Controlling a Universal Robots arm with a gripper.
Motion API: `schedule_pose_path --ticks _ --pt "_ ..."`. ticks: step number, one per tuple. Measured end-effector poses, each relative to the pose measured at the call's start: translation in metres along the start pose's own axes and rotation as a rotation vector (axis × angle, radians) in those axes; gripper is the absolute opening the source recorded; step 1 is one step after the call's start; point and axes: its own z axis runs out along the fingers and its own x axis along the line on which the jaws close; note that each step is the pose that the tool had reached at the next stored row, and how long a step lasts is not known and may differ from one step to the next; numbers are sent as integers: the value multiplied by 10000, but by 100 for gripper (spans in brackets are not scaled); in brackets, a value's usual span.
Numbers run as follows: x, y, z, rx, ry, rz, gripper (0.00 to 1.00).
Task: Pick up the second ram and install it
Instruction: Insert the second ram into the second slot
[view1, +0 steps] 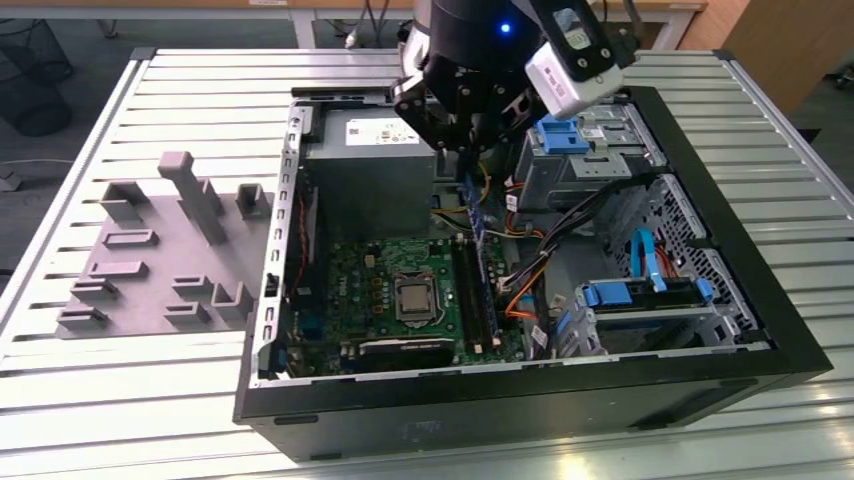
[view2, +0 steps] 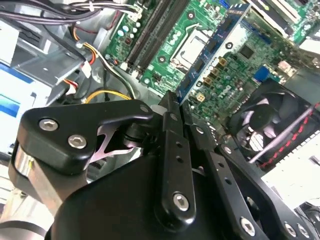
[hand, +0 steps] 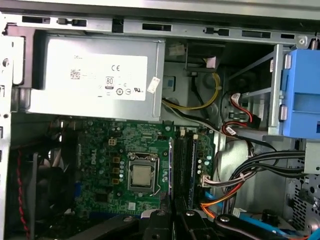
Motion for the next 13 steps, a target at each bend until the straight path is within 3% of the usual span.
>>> schedule_pose_path --ticks 3,5,9,13 --pt "-101 -4 53 -1 -4 9 14" --pt "-131 -4 89 -1 -3 16 14" --pt "-149 -4 162 -1 -3 24 14" --pt "-149 -4 169 1 -2 24 14"
